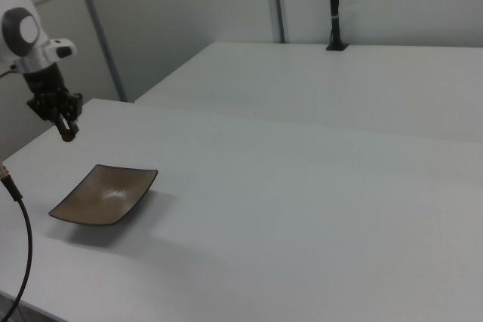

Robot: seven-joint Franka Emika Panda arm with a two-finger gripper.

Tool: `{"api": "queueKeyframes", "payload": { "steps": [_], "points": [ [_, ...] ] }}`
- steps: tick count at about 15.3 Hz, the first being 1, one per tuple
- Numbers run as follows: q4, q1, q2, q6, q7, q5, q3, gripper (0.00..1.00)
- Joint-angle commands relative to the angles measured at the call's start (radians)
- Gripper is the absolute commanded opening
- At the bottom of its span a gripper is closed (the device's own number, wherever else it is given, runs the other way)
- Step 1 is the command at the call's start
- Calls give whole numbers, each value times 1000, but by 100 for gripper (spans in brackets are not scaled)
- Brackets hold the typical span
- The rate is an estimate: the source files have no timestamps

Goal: Strawberries on a ceramic plate
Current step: 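Lift the strawberry and carry it over the plate centre, then lower the strawberry onto the plate and open the gripper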

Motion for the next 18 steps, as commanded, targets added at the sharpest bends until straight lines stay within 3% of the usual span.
{"api": "queueKeyframes", "payload": {
  "steps": [1, 5, 10, 16, 17, 18],
  "points": [
    [-78, -51, -27, -9, -191, 80, 0, 13],
    [-149, -77, -10, 3, -289, 98, -2, 14],
    [-187, -110, 47, 58, -311, 103, -2, 14],
    [-260, -110, 91, 227, -311, 101, -2, 16],
    [-260, -111, 98, 236, -311, 103, -3, 17],
    [-260, -111, 101, 242, -311, 103, -2, 25]
  ]
}}
